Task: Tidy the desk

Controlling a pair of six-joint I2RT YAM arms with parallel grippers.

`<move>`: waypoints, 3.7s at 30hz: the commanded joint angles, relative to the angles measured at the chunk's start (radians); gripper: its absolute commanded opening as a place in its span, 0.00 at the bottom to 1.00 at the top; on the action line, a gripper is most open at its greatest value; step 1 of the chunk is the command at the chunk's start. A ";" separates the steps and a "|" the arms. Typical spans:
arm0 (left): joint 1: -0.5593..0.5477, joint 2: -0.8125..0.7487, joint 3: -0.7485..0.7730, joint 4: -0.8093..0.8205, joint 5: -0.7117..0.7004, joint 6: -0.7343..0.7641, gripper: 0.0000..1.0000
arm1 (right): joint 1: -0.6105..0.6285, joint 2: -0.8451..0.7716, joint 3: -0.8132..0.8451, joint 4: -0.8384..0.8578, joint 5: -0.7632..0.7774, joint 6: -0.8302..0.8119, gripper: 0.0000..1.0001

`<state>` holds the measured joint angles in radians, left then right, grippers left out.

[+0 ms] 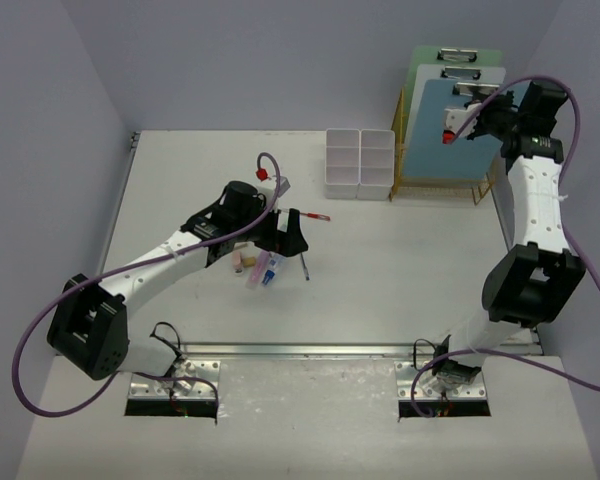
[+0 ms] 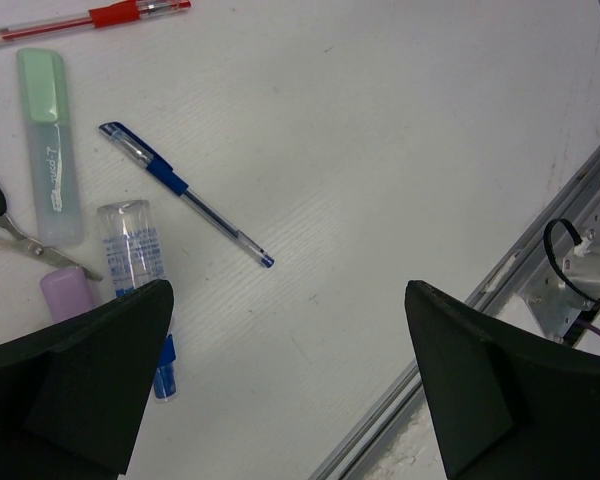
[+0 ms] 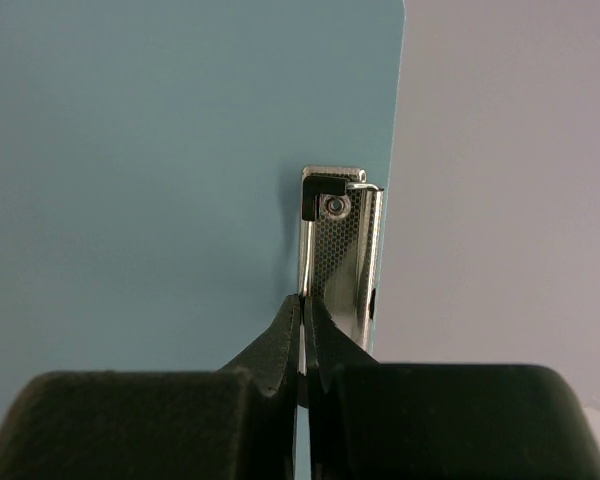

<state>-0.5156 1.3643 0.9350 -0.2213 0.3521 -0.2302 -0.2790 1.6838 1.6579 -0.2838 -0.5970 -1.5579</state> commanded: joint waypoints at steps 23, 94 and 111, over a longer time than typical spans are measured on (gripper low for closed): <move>0.009 0.014 0.034 0.039 0.003 -0.015 1.00 | 0.049 0.175 0.141 0.030 0.172 -0.018 0.91; -0.094 0.457 0.232 -0.220 -0.234 0.188 0.35 | 0.608 -0.813 -1.005 0.041 0.065 0.222 0.61; 0.104 0.269 0.256 -0.335 0.165 -0.199 0.00 | 1.096 -0.456 -0.988 0.355 0.151 0.005 0.65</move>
<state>-0.4157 1.6881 1.1985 -0.5456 0.4753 -0.2603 0.7570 1.1763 0.6146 -0.0013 -0.4529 -1.4941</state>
